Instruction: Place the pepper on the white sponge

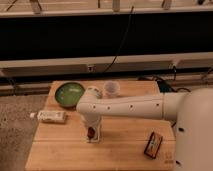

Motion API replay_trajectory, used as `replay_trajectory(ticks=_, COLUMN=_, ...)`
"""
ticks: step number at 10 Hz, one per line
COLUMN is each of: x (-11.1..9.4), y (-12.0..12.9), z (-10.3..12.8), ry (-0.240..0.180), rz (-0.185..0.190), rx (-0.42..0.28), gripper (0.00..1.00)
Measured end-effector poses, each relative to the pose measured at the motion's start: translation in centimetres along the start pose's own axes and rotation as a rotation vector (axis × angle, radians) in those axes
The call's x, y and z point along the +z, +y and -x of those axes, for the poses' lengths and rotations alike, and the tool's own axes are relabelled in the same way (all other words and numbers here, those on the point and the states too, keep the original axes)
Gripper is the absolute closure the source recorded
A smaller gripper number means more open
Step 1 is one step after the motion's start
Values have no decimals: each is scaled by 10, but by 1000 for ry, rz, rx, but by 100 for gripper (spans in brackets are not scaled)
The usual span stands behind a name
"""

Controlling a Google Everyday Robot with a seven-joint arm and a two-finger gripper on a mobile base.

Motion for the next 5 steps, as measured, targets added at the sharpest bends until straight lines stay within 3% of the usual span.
replay_trajectory(ticks=1, x=0, y=2, z=1, ry=-1, rz=3, rx=1, gripper=25)
replay_trajectory(ticks=3, x=-2, y=5, z=2, ry=2, rz=8, rx=11, gripper=47)
replay_trajectory(ticks=5, x=-2, y=4, z=-2, ry=4, rz=3, rx=16, gripper=61)
